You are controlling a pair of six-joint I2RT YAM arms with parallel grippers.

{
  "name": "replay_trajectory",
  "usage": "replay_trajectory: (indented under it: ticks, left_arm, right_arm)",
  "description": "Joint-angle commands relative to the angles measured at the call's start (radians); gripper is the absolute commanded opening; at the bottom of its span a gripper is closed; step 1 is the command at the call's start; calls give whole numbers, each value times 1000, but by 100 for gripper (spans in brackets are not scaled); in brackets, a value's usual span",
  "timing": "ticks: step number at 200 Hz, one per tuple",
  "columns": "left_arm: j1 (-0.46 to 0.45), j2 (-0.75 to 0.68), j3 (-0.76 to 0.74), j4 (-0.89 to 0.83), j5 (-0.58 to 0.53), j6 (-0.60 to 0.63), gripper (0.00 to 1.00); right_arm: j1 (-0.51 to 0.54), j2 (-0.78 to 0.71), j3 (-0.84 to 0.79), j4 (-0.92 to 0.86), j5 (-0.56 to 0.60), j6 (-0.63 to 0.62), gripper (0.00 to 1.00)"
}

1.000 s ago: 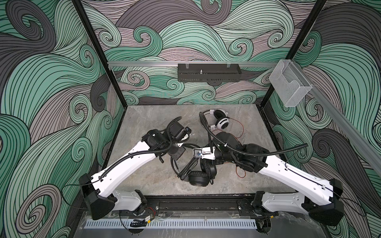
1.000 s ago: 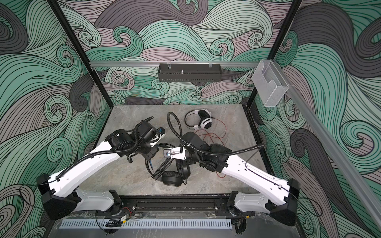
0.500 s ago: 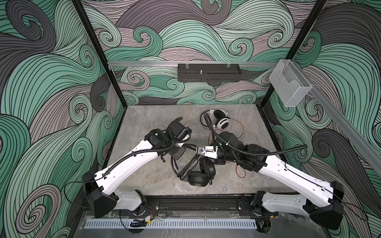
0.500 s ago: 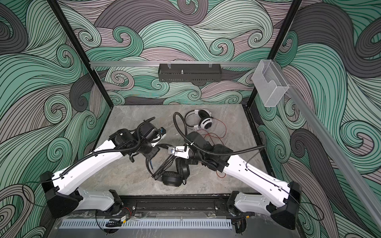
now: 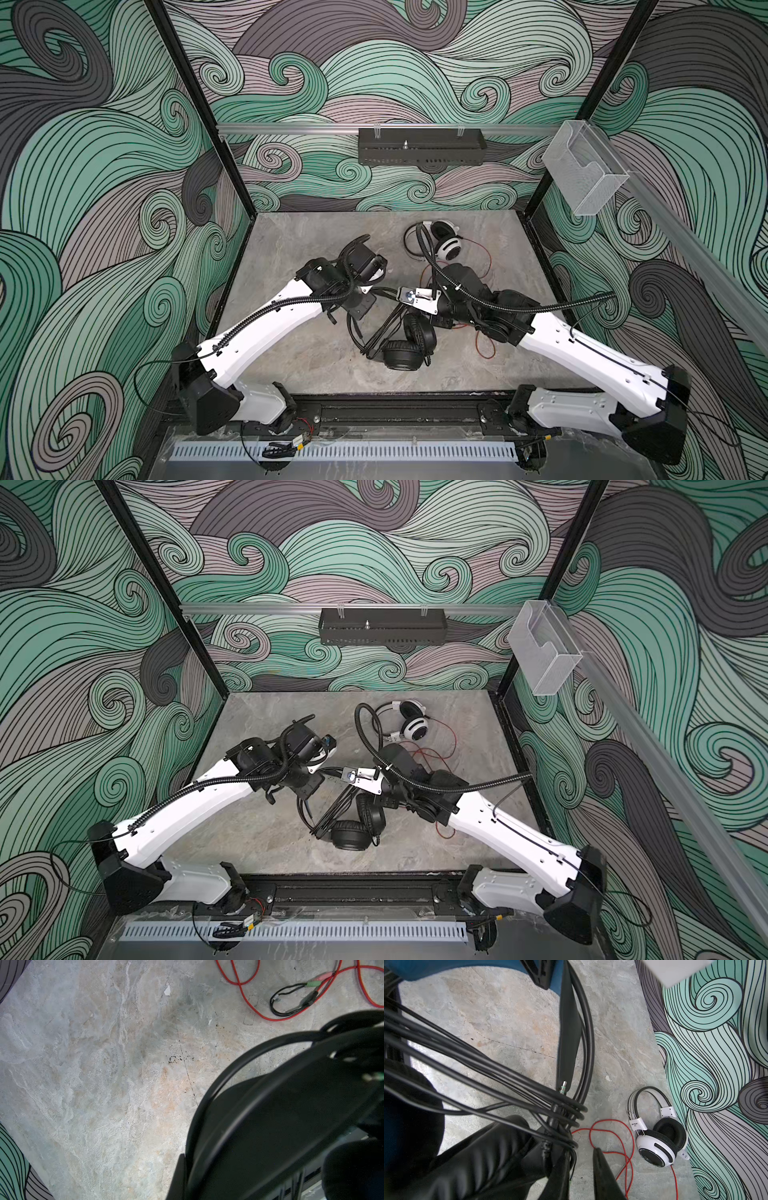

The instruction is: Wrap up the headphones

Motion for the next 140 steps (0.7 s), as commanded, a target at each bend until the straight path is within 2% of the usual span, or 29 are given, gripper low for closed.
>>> replay_trajectory:
  ticks: [1, 18, 64, 104, 140]
  left_arm:
    - [1, -14, 30, -15, 86, 15, 0]
    - [3, -12, 30, -14, 88, 13, 0]
    - [13, -2, 33, -13, 83, -2, 0]
    - [17, 3, 43, -15, 83, -11, 0]
    - [22, 10, 48, -29, 73, -17, 0]
  right_arm:
    - [-29, 33, -4, -8, 183, -11, 21]
    - [-28, 23, 9, -5, 177, -7, 22]
    - [-28, -72, 26, -22, -16, 77, 31]
    - [-23, -99, 9, -50, -59, 110, 32]
    - [-23, -118, 9, -54, -33, 149, 34]
